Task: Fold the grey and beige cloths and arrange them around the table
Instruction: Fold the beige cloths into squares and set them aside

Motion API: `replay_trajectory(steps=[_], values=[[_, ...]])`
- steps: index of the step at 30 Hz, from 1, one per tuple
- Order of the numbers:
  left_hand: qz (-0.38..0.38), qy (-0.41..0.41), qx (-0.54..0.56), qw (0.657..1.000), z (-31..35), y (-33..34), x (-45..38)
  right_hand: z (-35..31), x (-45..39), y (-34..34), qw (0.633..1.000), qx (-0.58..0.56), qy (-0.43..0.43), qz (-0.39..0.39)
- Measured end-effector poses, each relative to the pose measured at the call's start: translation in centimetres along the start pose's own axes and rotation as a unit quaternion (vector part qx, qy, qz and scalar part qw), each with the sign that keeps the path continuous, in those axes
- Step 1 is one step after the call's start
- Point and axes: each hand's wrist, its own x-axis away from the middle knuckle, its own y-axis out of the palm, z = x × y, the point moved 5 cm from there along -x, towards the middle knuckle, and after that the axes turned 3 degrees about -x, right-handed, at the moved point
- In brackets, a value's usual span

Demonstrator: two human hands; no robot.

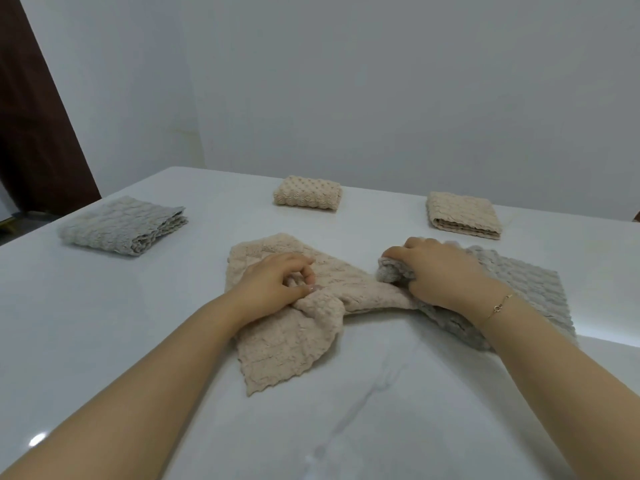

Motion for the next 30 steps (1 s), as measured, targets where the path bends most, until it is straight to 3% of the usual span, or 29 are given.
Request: replay_trajectory(steps=[7, 11, 13, 15, 18, 20, 22, 27, 30], values=[[-0.074, 0.014, 0.081, 0.994, -2.6, -1.9, 1.3, 2.1, -0.2, 1.0, 0.998, 0.039, 0.043, 0.022], [-0.060, 0.004, 0.158, 0.986, -3.1, -2.5, 2.3, -0.7, 0.0, -0.5, 0.989, -0.128, -0.047, 0.066], [-0.018, -0.009, 0.197, 0.980, -3.4, -3.4, 2.6, -2.9, 0.5, -1.5, 0.965, -0.230, -0.103, 0.076], [0.075, -0.035, 0.182, 0.980, -4.2, -5.1, 2.8, -5.0, 1.1, -1.6, 0.949, -0.284, -0.130, 0.051], [0.171, -0.126, 0.040, 0.976, -7.0, -6.9, 2.9, -7.4, 1.6, -0.5, 0.948, -0.281, -0.151, 0.001], [0.130, -0.186, -0.060, 0.972, -8.8, -6.6, 3.0, -8.5, 1.8, 0.1, 0.948, -0.267, -0.171, -0.016], [0.110, -0.199, -0.088, 0.970, -9.4, -6.4, 3.1, -8.8, 2.0, 0.2, 0.946, -0.269, -0.181, -0.024], [0.111, -0.160, -0.015, 0.981, -8.8, -6.8, 3.1, -8.5, 1.3, -0.9, 0.934, -0.305, -0.143, -0.118], [0.094, -0.148, 0.084, 0.981, -8.9, -6.9, 3.4, -8.0, -1.6, -2.4, 0.940, -0.318, -0.111, -0.062]])
